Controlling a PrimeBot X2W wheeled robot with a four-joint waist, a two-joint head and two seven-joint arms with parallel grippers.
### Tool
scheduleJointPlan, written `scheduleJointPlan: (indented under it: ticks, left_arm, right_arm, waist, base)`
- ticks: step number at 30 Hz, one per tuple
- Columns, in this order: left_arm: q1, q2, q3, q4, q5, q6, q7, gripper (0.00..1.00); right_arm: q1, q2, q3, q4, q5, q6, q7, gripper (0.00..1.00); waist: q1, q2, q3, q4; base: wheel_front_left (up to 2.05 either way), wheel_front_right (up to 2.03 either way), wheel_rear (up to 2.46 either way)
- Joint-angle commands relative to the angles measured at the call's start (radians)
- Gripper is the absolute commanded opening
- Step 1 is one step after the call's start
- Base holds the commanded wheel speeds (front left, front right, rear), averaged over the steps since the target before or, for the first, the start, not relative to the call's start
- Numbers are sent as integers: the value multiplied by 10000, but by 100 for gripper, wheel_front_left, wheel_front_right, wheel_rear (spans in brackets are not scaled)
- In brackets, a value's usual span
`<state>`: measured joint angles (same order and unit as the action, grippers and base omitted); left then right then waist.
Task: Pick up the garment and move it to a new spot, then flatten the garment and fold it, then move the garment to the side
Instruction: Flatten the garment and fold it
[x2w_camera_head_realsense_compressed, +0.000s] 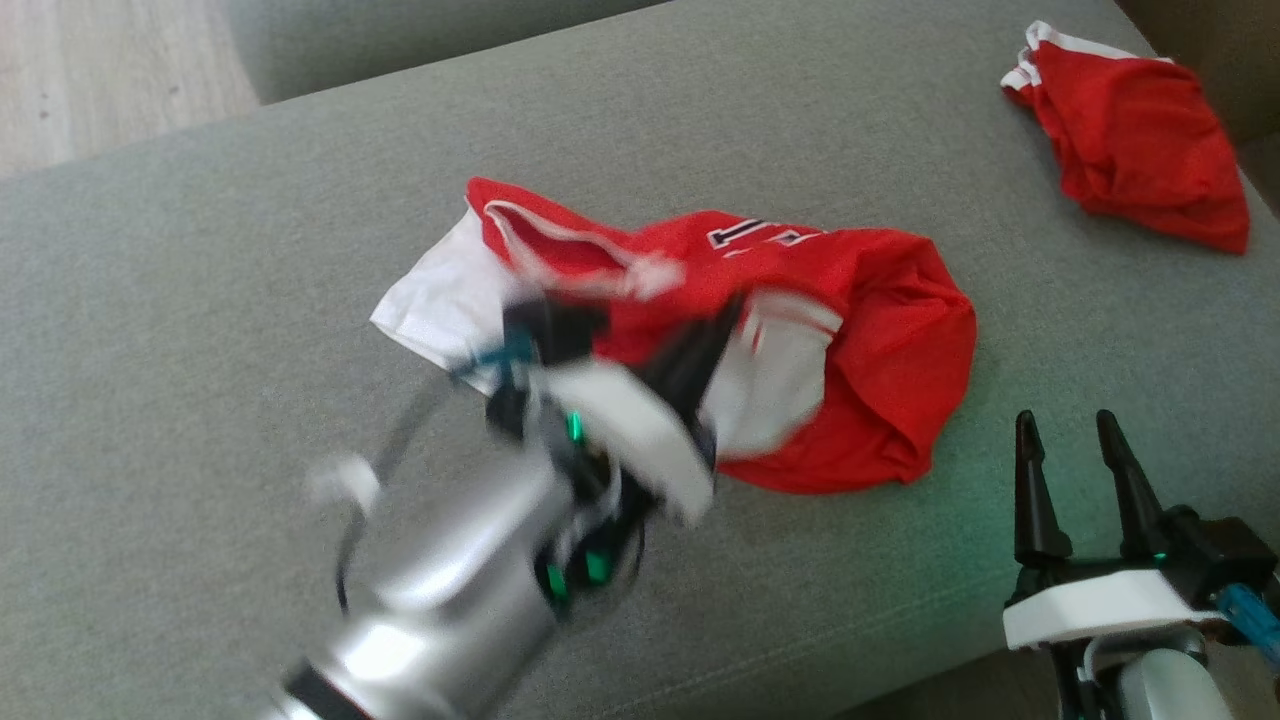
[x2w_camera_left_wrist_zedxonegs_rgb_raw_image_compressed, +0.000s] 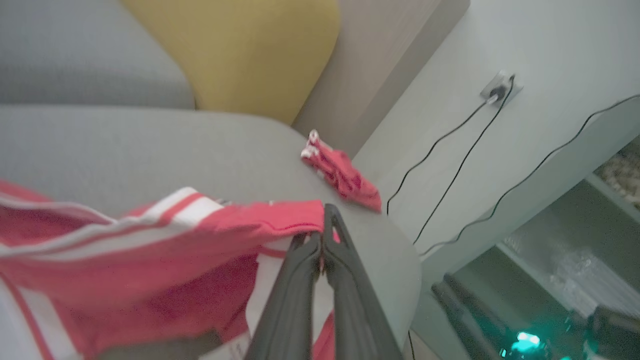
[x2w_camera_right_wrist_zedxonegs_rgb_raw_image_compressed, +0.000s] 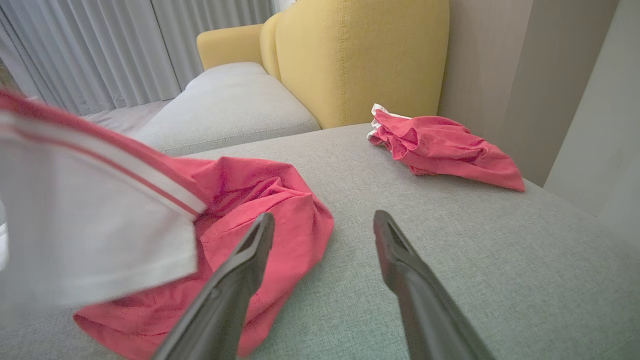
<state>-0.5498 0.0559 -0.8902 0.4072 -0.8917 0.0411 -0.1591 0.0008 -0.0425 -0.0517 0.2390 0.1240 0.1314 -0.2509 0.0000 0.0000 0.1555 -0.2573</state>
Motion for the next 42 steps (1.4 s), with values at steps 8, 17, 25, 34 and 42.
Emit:
scheduleJointPlan:
  ticks: [8,17,25,34,42]
  left_arm:
    - [-2874,1045,2181,-2703,-1290,282,1833,0]
    - [-5172,1575,3178,-1259,-1113,639,2186,0]
    - [-6500,1633,3762,445,-785,410,1134,0]
    - [-5719,1652,3594,-222,-703,403,737,0]
    - [-1325,2447,3775,-3551,-1275,2044,644,0]
  right_arm:
    - [-241,-77,400,-207,353,-7,-109,100]
    - [-361,-77,715,-36,605,-7,-109,100]
    - [-211,-77,966,-8,707,-7,-109,100]
    - [97,-77,505,-291,472,-7,-109,100]
    - [305,-77,297,-428,253,-7,-109,100]
  waist:
    - [0,0,-165,13]
    - [0,0,-308,-747]
    - [0,0,-455,-1369]
    - [0,0,-686,-675]
    - [0,0,-915,411]
  base:
    - [0,0,0]
    - [0,0,0]
    - [0,0,0]
    - [0,0,0]
    - [0,0,0]
